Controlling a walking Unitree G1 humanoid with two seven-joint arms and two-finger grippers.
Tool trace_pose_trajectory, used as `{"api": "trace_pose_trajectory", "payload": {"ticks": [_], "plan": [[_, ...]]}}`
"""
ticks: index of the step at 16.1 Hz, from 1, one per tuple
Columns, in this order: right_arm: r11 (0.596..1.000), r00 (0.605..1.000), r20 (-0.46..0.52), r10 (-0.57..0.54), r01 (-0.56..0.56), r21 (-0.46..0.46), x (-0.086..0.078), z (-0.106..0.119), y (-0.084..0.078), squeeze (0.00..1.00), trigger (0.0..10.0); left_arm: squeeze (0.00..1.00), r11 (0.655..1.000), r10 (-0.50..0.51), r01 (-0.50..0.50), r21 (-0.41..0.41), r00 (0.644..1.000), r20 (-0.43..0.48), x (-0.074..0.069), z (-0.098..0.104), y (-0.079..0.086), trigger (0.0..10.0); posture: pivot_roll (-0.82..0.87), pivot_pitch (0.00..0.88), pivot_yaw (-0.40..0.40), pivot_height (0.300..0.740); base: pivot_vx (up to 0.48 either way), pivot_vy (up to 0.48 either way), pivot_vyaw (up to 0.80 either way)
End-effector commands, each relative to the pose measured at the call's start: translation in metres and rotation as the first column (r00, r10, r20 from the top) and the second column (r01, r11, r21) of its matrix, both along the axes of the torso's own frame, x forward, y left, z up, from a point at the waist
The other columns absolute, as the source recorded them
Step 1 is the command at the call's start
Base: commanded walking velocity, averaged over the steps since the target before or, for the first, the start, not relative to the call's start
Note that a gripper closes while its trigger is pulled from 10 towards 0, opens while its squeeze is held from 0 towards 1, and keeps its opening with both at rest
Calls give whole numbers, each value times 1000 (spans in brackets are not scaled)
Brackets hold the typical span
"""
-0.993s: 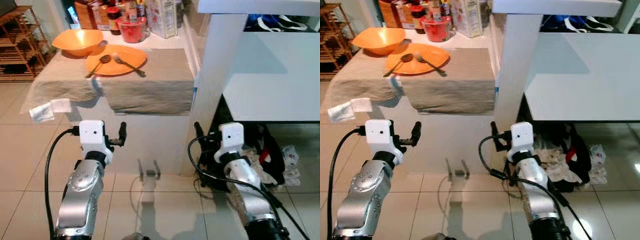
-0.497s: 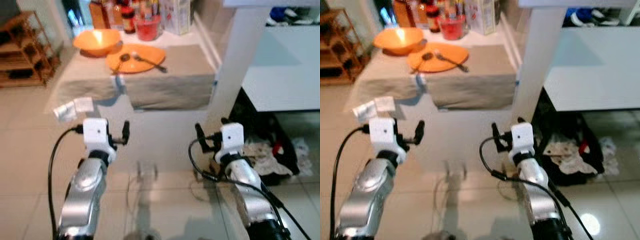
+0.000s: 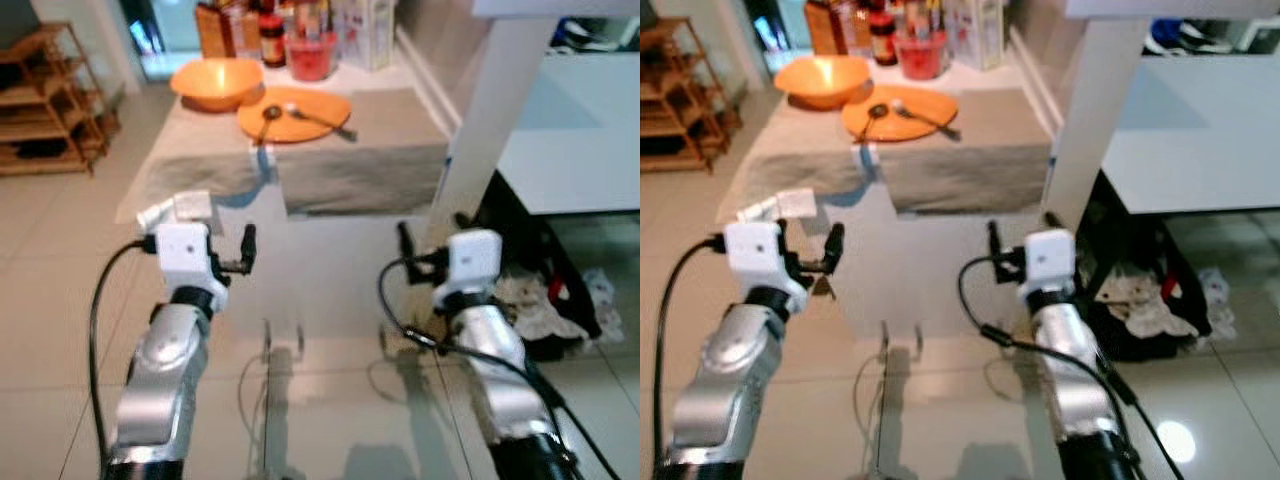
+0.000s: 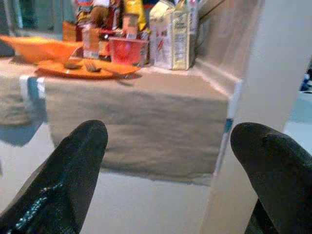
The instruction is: Setting the table
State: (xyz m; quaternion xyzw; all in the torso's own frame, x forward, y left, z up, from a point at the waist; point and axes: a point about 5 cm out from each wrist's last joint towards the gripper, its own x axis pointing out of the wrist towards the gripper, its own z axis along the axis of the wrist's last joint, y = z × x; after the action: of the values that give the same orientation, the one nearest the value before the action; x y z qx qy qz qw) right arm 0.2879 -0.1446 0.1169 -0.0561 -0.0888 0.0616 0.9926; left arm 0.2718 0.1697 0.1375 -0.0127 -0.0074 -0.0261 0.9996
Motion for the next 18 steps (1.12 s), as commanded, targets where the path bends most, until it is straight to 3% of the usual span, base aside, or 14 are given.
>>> {"api": "trace_pose_trajectory", "payload": {"ticks": [1,4,7,10,18], "plan": [[1000,1000,-23,16,-16,1,-14,-1,-2,0,10000,0,1000,-4,4,-6,1000,-6,-6,2,9,10000,-44,0,56,740,0,0,0],[999,997,-67,30,-31,-11,-28,-12,-4,0,10000,0,1000,-2,2,-2,1000,-25,-15,-3,13,10000,-51,0,58,740,0,0,0],[998,997,-52,52,-54,-34,-23,-9,2,0,10000,0,1000,-26,26,-10,999,23,-14,4,2,10000,-52,0,49,740,0,0,0],[999,999,-18,35,-36,-33,-16,1,1,0,10000,0,999,-42,43,-9,997,68,-10,14,-4,10000,-48,0,46,740,455,0,0],[999,998,-27,48,-48,-14,-16,-2,9,0,10000,0,998,-64,64,7,996,55,-8,13,-7,10000,-54,0,60,740,458,0,0]]}}
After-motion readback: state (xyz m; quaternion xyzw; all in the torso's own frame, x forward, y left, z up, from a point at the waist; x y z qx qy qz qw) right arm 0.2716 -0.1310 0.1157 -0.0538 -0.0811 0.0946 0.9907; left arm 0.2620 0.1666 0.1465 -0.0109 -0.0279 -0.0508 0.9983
